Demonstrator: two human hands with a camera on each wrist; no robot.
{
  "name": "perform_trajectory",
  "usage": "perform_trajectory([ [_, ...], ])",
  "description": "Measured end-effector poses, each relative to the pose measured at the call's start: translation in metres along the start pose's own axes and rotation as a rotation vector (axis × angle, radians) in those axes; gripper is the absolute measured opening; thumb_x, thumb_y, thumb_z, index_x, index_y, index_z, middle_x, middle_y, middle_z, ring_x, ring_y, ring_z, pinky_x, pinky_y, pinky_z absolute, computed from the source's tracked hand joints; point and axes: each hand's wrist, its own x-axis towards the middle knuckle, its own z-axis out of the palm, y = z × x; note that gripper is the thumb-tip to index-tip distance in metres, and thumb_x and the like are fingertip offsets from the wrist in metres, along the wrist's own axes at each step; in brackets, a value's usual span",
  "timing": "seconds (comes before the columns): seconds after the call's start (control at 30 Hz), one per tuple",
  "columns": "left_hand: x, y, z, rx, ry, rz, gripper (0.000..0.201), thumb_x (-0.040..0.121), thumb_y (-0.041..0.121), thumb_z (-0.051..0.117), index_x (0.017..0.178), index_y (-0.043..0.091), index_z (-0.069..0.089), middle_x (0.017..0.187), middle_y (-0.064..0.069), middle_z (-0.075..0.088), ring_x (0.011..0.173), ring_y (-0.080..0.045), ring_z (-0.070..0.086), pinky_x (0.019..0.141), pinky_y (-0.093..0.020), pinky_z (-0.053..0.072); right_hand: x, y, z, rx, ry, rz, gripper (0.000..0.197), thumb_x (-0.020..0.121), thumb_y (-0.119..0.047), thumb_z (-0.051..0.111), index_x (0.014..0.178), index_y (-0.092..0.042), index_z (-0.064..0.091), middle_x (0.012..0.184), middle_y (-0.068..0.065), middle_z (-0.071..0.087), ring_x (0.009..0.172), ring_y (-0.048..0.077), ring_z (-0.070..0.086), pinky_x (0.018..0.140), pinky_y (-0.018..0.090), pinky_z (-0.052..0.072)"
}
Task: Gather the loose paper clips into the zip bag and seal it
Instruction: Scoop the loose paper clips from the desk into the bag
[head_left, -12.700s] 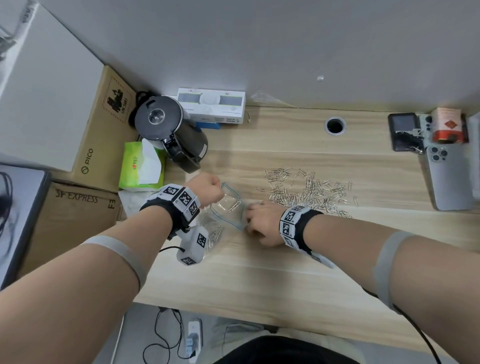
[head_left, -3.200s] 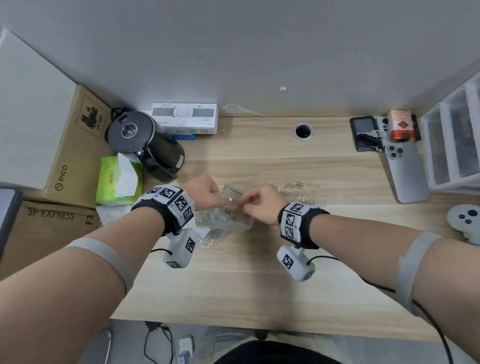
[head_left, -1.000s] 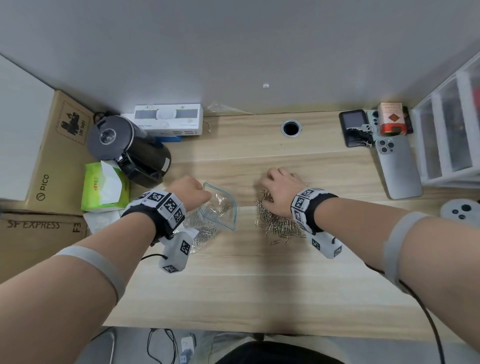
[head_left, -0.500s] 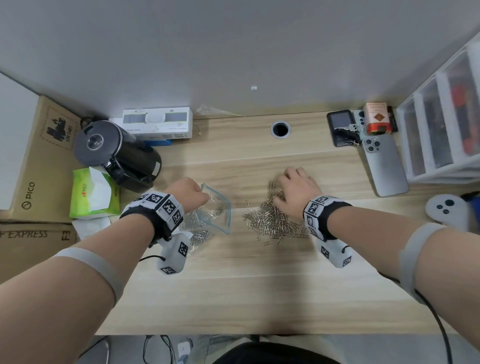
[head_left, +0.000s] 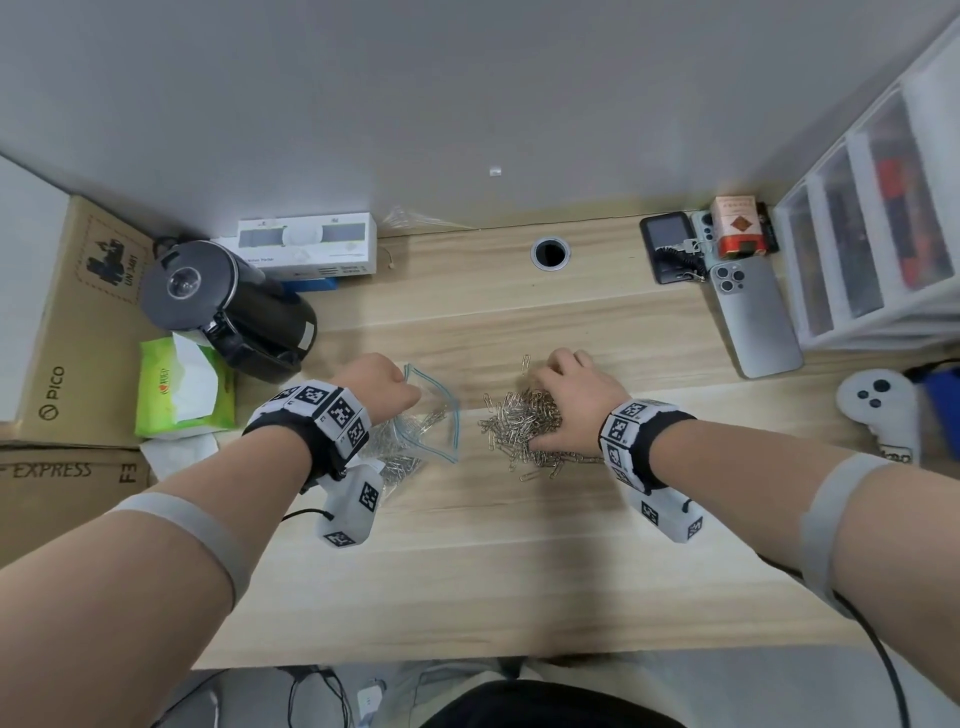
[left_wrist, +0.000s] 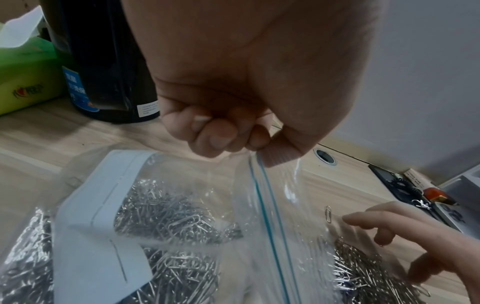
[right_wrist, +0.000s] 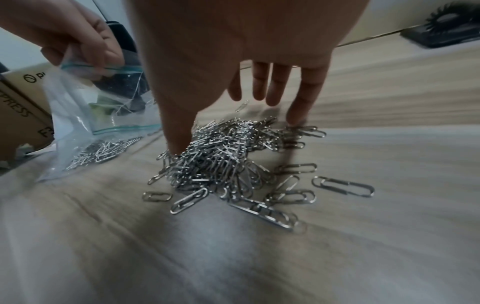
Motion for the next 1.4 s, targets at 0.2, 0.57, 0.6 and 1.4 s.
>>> perform_trajectory([
  [0.2,-0.005,-0.003,0.004,-0.016,0.003,0.039,0.043,0.082,0.024,0.063,0.053,0.017,0.032,0.055,-0.002,0.030,0.056,-0.021,0.033,0.055,-0.030,0.027,0.004,-0.021,0.012,-0.175,-0.138,-0.060,0.118,0.037,-0.065,0.084,0.140,-0.041,0.029,0.135,0.001,0.032,0.121,0.026,0.031,0.092,0.041,0.050],
  [0.57,-0.008,-0.017,0.019,-0.097,-0.004,0.059,0.042,0.075,0.026,0.071,0.048,0.021,0.038,0.047,0.006,0.037,0.047,-0.015,0.039,0.053,-0.026,0.038,0.008,-0.026,0.020,0.023,-0.121,-0.085,0.035,0.080,-0.030,0.073,0.112,-0.037,0.061,0.115,-0.003,0.039,0.109,0.019,0.034,0.088,0.041,0.048],
  [0.6,-0.008,-0.017,0.019,-0.090,-0.005,0.060,0.042,0.075,0.026,0.070,0.049,0.021,0.038,0.048,0.005,0.038,0.048,-0.015,0.039,0.054,-0.027,0.039,0.007,-0.026,0.021,0.045,-0.111,-0.093,0.031,0.082,-0.025,0.072,0.109,-0.037,0.063,0.111,-0.004,0.040,0.106,0.017,0.033,0.089,0.039,0.046],
  [1.4,-0.027,-0.017,-0.007,-0.046,-0.161,-0.021,0.029,0.070,0.038,0.065,0.063,0.010,0.062,0.048,-0.005,0.061,0.045,-0.019,0.053,0.051,-0.026,0.046,0.035,-0.115,-0.008,0.740,-0.061,0.146,0.027,0.075,-0.022,0.080,0.102,-0.021,0.075,0.094,-0.007,0.072,0.084,0.008,0.064,0.075,0.017,0.045],
])
